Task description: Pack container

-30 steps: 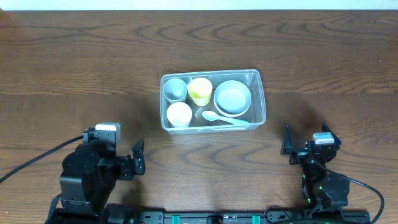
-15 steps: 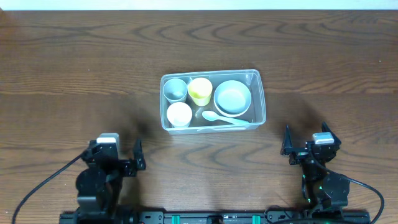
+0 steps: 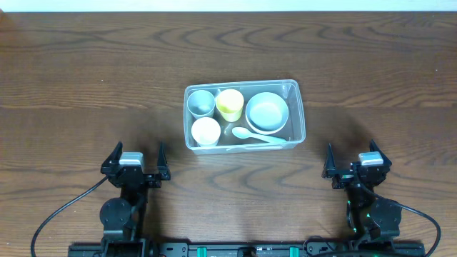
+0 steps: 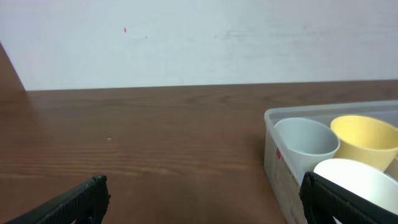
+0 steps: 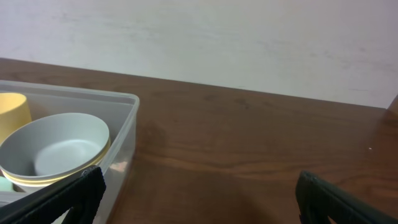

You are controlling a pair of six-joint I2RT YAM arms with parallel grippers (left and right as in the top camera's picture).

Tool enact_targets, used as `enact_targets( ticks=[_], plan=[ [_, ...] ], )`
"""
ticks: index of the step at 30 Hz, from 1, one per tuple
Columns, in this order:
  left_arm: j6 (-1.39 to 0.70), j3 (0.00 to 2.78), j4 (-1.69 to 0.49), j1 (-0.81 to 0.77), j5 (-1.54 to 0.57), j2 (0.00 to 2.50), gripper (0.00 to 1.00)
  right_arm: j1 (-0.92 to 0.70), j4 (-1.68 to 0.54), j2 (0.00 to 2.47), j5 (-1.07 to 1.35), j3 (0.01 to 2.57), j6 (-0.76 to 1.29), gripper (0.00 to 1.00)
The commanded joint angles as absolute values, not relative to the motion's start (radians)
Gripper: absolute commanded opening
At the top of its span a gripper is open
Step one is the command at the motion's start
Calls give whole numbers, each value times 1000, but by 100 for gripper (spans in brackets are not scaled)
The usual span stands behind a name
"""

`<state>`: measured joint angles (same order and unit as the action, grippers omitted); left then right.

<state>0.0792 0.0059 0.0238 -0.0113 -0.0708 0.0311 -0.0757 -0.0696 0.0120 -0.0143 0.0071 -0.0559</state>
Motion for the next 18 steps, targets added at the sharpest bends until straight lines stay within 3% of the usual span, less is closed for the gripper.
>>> enact_targets(
  ticks=[1,18],
  plan=[
    [99,4,-26,-1,-60,20,98,-67,-74,7,-7,6,-65,99],
    [89,4,-66,-1,-60,12,98,-67,-74,7,-7,6,-65,99]
  ],
)
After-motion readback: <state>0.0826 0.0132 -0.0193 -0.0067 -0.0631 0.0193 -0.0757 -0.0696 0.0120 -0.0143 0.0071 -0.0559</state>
